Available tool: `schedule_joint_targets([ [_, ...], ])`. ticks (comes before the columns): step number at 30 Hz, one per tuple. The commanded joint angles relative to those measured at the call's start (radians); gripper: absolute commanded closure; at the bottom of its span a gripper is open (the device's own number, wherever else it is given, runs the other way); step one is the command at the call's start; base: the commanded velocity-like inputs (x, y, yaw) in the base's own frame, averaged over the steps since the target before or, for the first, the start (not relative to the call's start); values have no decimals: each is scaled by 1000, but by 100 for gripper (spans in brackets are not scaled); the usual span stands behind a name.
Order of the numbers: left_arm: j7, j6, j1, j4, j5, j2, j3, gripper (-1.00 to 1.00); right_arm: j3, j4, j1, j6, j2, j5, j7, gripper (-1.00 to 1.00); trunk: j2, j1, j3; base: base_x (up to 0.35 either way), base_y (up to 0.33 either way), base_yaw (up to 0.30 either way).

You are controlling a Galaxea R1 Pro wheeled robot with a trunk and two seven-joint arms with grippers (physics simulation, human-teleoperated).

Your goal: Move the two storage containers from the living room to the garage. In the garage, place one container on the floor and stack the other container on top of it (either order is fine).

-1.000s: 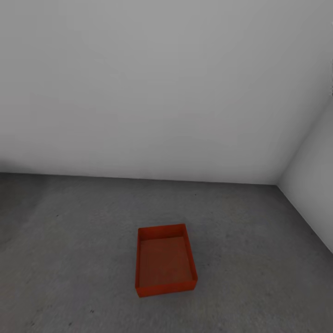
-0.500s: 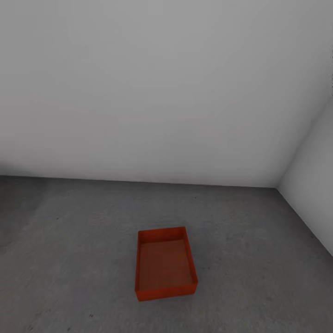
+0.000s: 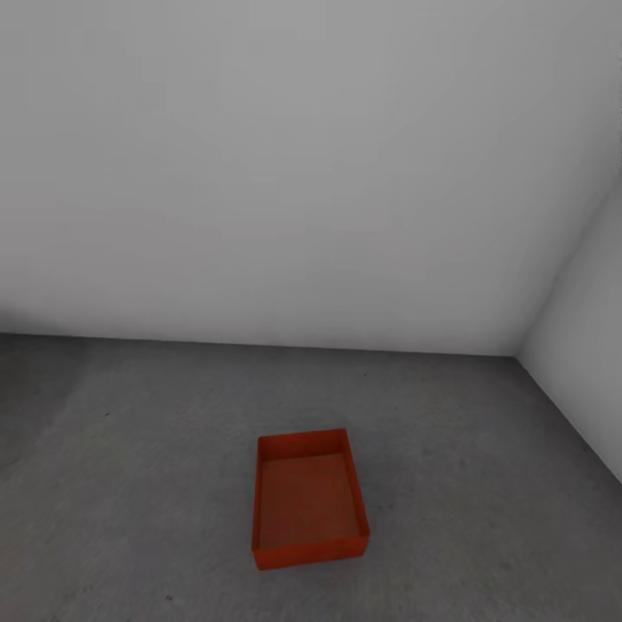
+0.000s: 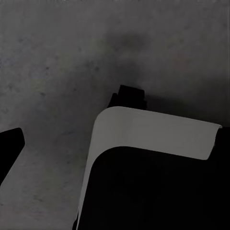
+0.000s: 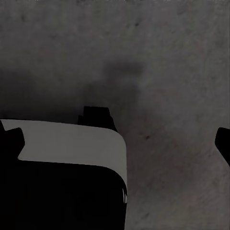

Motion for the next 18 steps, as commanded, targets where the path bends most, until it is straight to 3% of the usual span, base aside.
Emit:
schedule_joint_targets([
  [1, 2, 3, -1, 0, 6, 0, 0, -100, 8, 3, -1, -6, 1, -10, 0, -100, 0, 0, 1, 0, 0, 0],
  [18, 2, 1, -1, 0, 4, -2, 0, -100, 8, 3, 10, -6, 3, -9, 0, -100, 0, 0, 21, 0, 0, 0],
])
